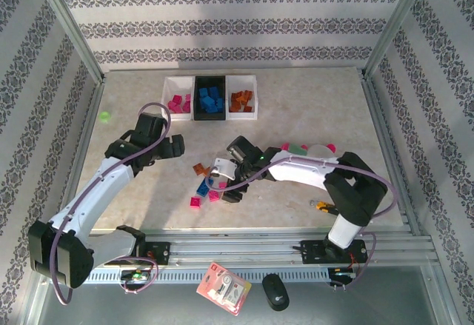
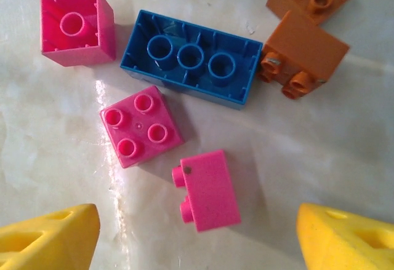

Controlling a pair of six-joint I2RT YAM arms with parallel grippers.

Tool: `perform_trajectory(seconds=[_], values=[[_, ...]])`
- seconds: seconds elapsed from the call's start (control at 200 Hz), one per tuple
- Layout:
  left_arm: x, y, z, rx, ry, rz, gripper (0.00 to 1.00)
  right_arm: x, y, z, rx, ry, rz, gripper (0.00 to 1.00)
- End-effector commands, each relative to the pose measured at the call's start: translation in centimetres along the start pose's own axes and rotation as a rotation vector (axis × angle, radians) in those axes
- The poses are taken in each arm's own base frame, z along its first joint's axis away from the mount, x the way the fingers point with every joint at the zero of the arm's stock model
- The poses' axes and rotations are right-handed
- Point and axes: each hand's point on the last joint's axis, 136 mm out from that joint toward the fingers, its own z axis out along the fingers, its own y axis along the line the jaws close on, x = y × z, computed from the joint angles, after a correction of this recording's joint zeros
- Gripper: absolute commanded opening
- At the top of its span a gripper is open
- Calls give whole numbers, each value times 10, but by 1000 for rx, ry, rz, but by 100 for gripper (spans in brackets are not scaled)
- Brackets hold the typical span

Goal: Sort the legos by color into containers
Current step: Place the lego in the container, then pick up the lego from the bottom-center of the table, then place the lego in the container.

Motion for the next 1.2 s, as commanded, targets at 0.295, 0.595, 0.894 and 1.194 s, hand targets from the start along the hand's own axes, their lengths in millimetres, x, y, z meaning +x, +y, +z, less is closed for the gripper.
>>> perform_trajectory(seconds=[0.295,0.595,0.894,1.194], values=[[8,14,2,-50,26,15,99,-9,-4,25,-45,-15,-14,49],[14,13,5,-37,37,8,99,-15,-5,8,-30,-48,-4,26],[23,16,12,-29,14,-63,99,-92,-60,-36,106,-301,122,22],[37,16,9,10,28,-104,99,-180,-179,-48,388,-534,364,18]])
